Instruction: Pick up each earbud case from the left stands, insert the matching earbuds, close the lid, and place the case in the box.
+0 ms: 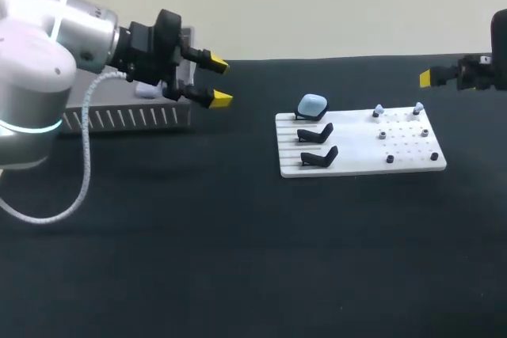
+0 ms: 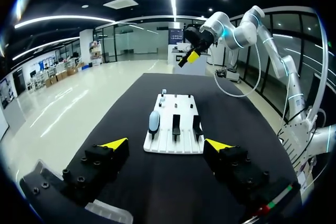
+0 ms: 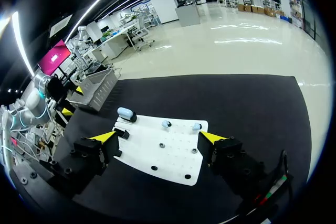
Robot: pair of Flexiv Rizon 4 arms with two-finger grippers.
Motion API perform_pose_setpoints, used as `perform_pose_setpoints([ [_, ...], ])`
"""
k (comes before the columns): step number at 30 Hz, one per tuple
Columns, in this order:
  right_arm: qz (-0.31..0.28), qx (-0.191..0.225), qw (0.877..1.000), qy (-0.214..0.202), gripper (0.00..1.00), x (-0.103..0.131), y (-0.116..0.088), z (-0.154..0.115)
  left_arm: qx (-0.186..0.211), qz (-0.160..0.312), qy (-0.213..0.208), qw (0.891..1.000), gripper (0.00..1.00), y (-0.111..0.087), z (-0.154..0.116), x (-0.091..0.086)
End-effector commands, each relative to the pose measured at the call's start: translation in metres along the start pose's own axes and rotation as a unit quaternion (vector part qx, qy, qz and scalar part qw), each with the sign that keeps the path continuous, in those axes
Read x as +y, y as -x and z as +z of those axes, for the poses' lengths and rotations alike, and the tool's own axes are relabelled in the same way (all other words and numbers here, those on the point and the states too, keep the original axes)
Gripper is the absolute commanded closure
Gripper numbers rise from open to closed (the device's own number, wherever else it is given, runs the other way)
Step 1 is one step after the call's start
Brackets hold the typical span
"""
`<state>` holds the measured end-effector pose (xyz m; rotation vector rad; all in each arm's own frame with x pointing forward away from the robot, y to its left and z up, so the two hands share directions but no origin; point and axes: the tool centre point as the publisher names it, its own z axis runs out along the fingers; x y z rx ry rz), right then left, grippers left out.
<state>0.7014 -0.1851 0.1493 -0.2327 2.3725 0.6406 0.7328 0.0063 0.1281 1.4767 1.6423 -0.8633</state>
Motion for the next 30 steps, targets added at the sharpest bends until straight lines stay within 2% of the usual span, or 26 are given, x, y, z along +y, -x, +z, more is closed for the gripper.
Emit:
perform_pose_setpoints([
  [1,0.0,0.0,1.0,0.0,0.0,0.0,0.0,0.0,-0.004,0.0,-0.009,1.0,0.0,-0.005,0.014,0.003],
  [21,0.0,0.0,1.0,0.0,0.0,0.0,0.0,0.0,0.002,0.014,-0.058,0.998,0.0,0.001,0.072,0.016],
  [30,0.0,0.0,1.0,0.0,0.0,0.0,0.0,0.0,-0.001,0.021,-0.069,0.997,0.0,-0.009,0.096,0.02],
])
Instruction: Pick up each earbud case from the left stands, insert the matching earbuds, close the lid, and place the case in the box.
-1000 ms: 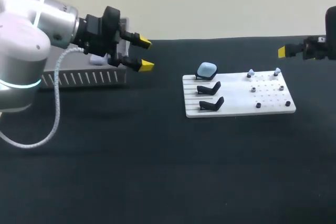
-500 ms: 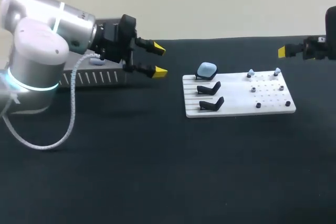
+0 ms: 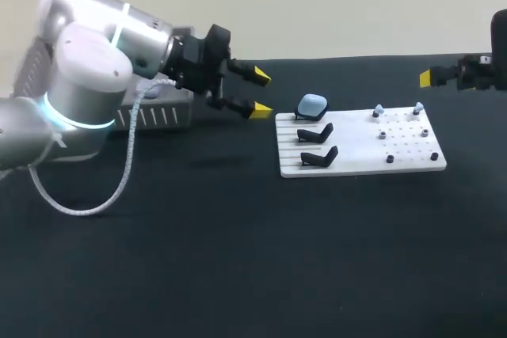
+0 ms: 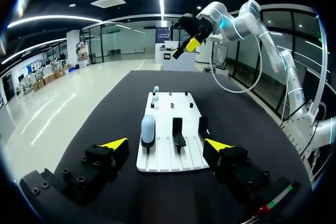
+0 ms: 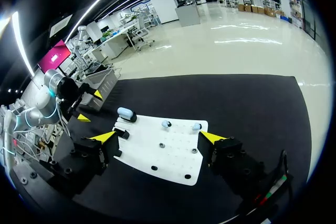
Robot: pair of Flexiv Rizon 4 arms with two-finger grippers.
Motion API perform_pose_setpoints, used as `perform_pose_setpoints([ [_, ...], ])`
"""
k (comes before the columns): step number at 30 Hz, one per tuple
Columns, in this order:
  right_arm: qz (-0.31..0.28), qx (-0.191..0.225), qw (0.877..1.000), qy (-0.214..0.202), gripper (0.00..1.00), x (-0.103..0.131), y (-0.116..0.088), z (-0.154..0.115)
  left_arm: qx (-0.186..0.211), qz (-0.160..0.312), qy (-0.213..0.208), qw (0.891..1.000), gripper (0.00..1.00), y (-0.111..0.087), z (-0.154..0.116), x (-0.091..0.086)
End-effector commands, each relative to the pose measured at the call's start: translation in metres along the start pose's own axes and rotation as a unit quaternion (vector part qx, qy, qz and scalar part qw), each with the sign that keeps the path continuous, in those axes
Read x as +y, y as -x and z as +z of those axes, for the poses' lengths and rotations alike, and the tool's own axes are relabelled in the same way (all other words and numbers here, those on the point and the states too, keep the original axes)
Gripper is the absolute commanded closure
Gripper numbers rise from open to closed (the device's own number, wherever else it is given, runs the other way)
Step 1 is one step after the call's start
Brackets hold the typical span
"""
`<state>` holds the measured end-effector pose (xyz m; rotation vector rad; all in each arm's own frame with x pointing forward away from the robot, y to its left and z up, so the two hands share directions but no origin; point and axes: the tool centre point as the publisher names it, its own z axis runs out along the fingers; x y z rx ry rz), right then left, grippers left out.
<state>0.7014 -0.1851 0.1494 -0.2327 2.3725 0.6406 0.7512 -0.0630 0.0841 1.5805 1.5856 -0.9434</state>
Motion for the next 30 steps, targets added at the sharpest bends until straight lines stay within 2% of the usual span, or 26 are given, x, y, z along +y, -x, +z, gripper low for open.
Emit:
perform_pose_setpoints([
  [1,0.0,0.0,1.0,0.0,0.0,0.0,0.0,0.0,-0.005,0.002,-0.014,1.0,0.0,-0.007,0.014,0.011],
  [7,0.0,0.0,1.0,0.0,0.0,0.0,0.0,0.0,-0.011,0.004,-0.02,1.0,0.0,-0.009,0.026,0.012],
  [9,0.0,0.0,1.0,0.0,0.0,0.0,0.0,0.0,-0.012,0.004,-0.02,1.0,0.05,-0.009,0.03,0.013],
  [13,0.0,0.0,1.0,0.0,0.0,0.0,0.0,0.0,-0.014,0.004,-0.021,1.0,0.21,-0.01,0.036,0.014],
  [18,0.0,0.0,1.0,0.0,0.0,0.0,0.0,0.0,-0.017,0.01,-0.022,1.0,0.34,-0.008,0.044,0.015],
  [23,0.0,0.0,1.0,0.0,0.0,0.0,0.0,0.0,-0.016,0.015,-0.019,1.0,0.36,-0.006,0.049,0.016],
  [25,0.0,0.0,1.0,0.0,0.0,0.0,0.0,0.0,-0.015,0.018,-0.019,1.0,0.44,-0.005,0.051,0.017],
  [27,0.0,0.0,1.0,0.0,0.0,0.0,0.0,0.0,-0.007,0.024,-0.014,1.0,0.46,-0.005,0.053,0.017],
  [30,0.0,0.0,1.0,0.0,0.0,0.0,0.0,0.0,-0.001,0.026,-0.01,1.0,0.46,-0.005,0.055,0.018],
])
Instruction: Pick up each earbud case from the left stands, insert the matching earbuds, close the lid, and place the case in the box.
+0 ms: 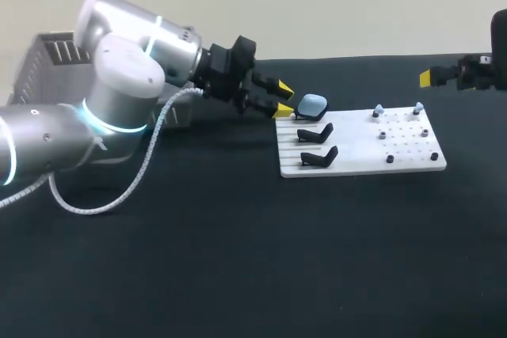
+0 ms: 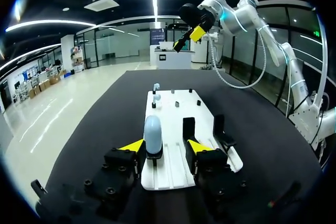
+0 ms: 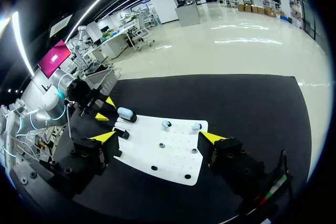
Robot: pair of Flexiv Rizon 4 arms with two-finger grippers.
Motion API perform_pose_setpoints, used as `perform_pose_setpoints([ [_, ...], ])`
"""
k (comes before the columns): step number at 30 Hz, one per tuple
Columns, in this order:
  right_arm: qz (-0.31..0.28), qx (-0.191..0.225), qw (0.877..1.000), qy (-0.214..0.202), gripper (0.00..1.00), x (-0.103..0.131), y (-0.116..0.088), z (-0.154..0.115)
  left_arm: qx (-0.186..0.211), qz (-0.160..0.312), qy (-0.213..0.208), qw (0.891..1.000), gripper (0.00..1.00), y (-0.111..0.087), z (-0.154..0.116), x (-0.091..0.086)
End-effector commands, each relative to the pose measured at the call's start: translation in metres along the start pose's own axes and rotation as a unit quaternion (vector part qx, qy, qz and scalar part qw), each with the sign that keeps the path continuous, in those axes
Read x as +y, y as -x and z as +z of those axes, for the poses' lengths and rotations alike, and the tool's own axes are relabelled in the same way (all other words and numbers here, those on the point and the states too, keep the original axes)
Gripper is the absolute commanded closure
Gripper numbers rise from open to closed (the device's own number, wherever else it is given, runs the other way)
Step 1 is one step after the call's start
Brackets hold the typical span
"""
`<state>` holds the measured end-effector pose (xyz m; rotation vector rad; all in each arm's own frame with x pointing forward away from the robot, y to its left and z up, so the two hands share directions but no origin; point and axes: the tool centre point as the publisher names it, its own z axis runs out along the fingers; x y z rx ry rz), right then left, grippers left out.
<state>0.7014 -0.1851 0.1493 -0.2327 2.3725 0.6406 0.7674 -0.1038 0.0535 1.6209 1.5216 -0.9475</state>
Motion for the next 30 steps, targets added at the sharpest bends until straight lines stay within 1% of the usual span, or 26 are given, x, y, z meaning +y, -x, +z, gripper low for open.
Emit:
perform_pose_setpoints([
  [1,0.0,0.0,1.0,0.0,0.0,0.0,0.0,0.0,0.007,0.001,0.003,1.0,0.47,0.002,0.006,0.002],
  [4,0.0,0.0,1.0,0.0,0.0,0.0,0.0,0.0,0.008,0.003,0.005,1.0,0.49,0.002,0.008,0.002],
  [8,0.0,0.0,1.0,0.0,0.0,0.0,0.0,0.0,0.005,0.003,0.006,1.0,0.44,0.0,0.01,0.003],
  [13,0.0,0.0,1.0,0.0,0.0,0.0,0.0,0.0,0.003,0.003,0.006,1.0,0.42,-0.003,0.013,0.003],
  [17,0.0,0.0,1.0,0.0,0.0,0.0,0.0,0.0,-0.002,-0.004,0.01,1.0,0.42,-0.006,0.013,0.005],
  [26,0.0,0.0,1.0,0.0,0.0,0.0,0.0,0.0,-0.003,-0.003,0.009,1.0,0.42,-0.01,0.017,0.01],
  [30,0.0,0.0,1.0,0.0,0.0,0.0,0.0,0.0,-0.003,-0.003,0.008,1.0,0.44,-0.012,0.019,0.013],
])
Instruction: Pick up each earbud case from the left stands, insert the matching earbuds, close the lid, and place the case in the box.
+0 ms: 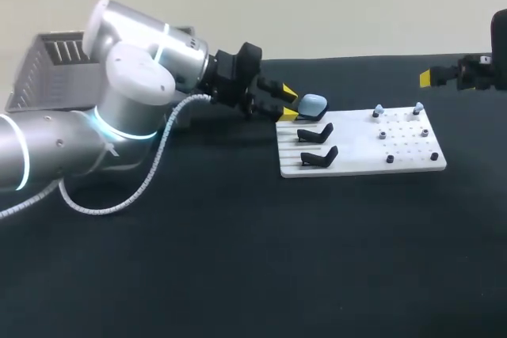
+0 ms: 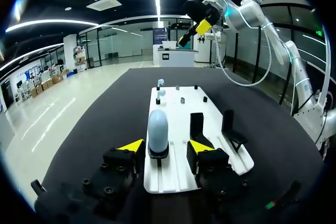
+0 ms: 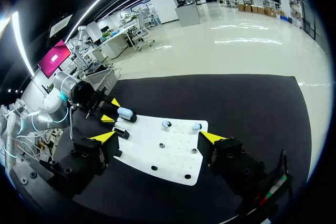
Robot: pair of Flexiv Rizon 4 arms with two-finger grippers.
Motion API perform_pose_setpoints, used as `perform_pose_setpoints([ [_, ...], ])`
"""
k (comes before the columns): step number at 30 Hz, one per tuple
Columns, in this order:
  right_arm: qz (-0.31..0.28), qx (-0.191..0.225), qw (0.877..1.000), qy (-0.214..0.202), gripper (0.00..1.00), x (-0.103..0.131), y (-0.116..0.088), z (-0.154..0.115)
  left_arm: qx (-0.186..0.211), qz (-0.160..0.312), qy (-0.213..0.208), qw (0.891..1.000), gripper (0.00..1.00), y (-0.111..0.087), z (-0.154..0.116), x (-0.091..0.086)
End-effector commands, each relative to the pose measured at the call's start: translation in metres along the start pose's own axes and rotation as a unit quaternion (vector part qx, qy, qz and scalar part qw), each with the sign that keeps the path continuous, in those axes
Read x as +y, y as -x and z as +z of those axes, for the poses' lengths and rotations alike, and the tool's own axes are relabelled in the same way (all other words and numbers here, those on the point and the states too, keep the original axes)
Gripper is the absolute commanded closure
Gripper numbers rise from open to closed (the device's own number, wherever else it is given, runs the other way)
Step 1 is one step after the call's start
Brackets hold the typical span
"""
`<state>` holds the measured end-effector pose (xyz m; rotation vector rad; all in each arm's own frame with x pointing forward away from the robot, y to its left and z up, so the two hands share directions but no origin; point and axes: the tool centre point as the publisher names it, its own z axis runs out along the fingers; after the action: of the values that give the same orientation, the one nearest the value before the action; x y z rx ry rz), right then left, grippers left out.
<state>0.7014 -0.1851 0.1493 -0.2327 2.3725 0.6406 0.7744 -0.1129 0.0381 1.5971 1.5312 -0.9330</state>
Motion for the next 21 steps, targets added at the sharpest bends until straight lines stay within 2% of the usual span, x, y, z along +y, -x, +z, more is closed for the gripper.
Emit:
perform_pose_setpoints([
  [1,0.0,0.0,1.0,0.0,0.0,0.0,0.0,0.0,-0.001,0.0,-0.004,1.0,0.44,-0.003,0.005,0.006],
  [9,0.0,0.0,1.0,0.0,0.0,0.0,0.0,0.0,0.001,-0.001,-0.007,1.0,0.42,-0.003,0.01,0.012],
  [21,0.0,0.0,1.0,0.0,0.0,0.0,0.0,0.0,-0.002,-0.003,-0.015,1.0,0.51,-0.004,0.018,0.016],
])
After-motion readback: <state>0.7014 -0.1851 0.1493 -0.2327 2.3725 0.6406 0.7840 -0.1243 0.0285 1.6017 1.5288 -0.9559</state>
